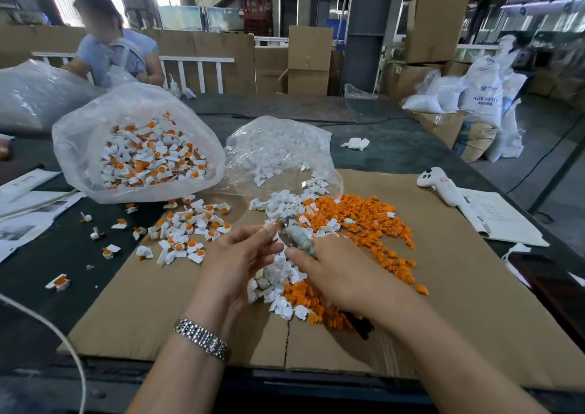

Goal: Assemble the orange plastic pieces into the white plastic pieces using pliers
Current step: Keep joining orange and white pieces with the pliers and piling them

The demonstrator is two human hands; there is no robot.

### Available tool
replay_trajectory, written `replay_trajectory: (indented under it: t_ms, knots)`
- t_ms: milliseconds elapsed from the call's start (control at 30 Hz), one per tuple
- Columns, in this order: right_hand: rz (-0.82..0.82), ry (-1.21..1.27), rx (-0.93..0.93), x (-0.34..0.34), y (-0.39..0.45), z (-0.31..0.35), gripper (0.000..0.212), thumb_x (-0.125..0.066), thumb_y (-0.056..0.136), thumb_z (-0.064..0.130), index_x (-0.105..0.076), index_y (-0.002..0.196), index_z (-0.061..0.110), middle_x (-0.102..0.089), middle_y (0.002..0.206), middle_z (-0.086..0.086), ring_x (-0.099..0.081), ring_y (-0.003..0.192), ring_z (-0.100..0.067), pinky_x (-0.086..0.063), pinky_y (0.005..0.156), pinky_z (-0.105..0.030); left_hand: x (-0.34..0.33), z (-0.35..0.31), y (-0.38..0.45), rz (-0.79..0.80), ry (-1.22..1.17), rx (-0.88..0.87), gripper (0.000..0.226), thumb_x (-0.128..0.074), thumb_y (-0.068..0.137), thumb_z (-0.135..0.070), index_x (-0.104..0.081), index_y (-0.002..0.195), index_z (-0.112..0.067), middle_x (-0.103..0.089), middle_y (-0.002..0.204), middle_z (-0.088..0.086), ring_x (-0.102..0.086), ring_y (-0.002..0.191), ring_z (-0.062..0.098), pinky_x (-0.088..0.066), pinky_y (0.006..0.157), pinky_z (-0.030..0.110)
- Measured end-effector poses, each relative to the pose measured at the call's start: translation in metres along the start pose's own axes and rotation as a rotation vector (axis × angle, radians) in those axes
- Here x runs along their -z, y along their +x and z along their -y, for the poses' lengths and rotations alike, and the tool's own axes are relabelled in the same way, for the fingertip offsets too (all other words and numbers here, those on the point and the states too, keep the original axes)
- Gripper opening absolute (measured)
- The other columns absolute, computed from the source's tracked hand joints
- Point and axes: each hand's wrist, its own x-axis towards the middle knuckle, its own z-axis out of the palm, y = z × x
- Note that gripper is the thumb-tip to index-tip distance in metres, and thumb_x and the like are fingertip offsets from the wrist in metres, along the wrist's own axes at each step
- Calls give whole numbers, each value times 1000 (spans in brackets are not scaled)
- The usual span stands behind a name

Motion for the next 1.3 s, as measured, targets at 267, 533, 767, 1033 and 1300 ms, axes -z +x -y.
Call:
replay_trajectory:
  t_ms: [267, 533, 767, 1033, 1300]
  knots:
    - [-218, -241, -292, 33, 20, -65, 47, -45, 96, 64, -54, 103, 19, -61, 93, -1, -60, 78, -16, -49, 62, -32, 52, -23, 12, -482, 591, -292, 21, -70, 98, -20, -73, 119, -24, -76, 94, -6, -72, 77, -1, -54, 57, 14]
    - [-263, -562, -480, 17, 37, -103, 65, -46, 98, 60, -46, 135, 7, -49, 133, -21, -50, 123, -38, -45, 100, -49, 49, -4, -5, 12, 1072, -109, 23, -88, 78, -39, -73, 85, -23, -74, 75, -2, -66, 68, 8, -46, 58, 18]
    - [-265, -625, -488, 8, 49, -103, 67, -41, 98, 63, -45, 139, 10, -44, 141, -20, -43, 131, -37, -39, 103, -52, 33, 7, 5, 12, 1181, -112, 17, -82, 88, -27, -73, 73, -24, -72, 62, -13, -66, 63, 0, -45, 50, 10]
    - [-313, -460, -315, 18, 37, -86, 62, -46, 94, 66, -49, 131, 16, -46, 135, -11, -43, 128, -30, -39, 104, -52, 18, 18, 19, -150, 1162, -412, 13, -66, 100, -26, -78, 104, -23, -60, 77, -24, -60, 71, -4, -40, 57, 13]
    - [45, -346, -134, 27, 16, -47, 27, -79, 84, 40, -78, 88, 13, -74, 88, -2, -70, 82, -16, -58, 70, -34, 15, 12, 12, -109, 681, -332, 12, -69, 96, -14, -75, 96, -25, -78, 77, -6, -75, 74, 8, -55, 59, 16]
